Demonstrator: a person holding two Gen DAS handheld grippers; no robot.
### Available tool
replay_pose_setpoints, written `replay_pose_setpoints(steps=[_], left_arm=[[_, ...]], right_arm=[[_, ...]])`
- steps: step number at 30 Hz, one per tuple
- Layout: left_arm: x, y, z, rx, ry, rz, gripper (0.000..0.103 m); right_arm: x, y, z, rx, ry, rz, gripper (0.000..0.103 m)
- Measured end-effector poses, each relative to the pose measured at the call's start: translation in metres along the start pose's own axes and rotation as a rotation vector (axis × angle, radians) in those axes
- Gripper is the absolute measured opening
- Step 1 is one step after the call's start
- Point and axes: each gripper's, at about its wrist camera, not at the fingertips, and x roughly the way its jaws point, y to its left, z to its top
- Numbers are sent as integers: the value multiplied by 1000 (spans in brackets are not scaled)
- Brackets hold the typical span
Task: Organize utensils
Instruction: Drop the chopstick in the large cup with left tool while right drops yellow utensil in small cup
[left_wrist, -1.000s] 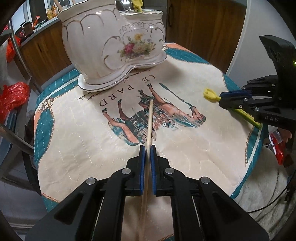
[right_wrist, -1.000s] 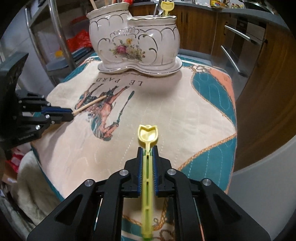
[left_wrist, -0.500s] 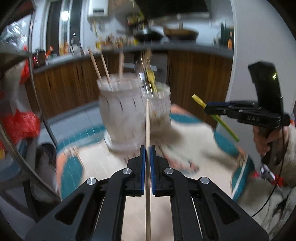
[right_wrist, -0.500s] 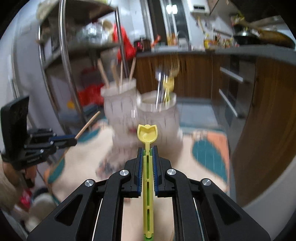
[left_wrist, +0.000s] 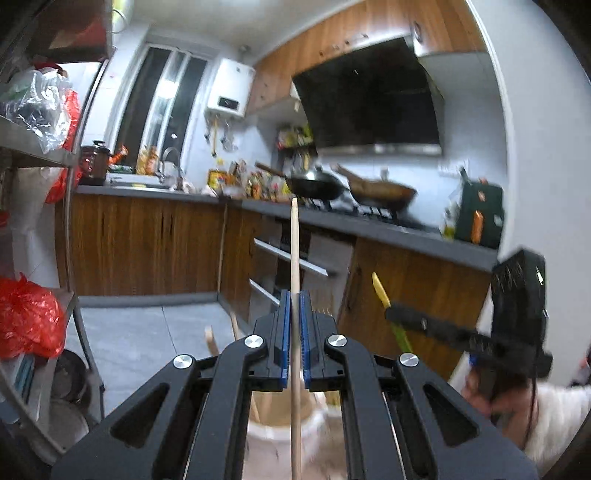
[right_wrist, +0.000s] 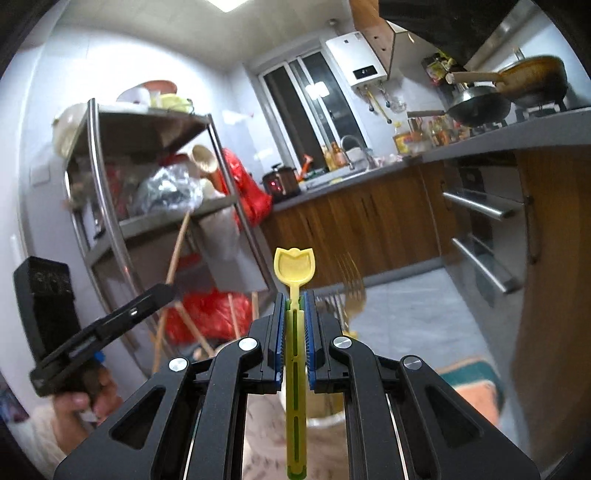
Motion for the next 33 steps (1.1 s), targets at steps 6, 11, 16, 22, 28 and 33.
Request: replay_pose_setpoints(steps=[6,11,16,22,28,33], left_arm=[[21,3,4,-34,-94,53,5],[33,0,-9,22,-110,112,5],[33,-3,-19,54,-134,120,5],[27,-11,-34,110,-125,105,5],[12,-9,-51,109,-81,95,5],[2,-1,-63,77,-24,113,5]], right_arm=[[30,-4,-4,18,-36,-5,11],[42,4,-16,-44,-95,-90,11],[51,7,-28,-97,-123,-116,11],[53,2,-40,-104,-114,-119,11],[49,-2,-46,-86,-86,-118,11],[40,0,-55,-93,-44,-129,11]])
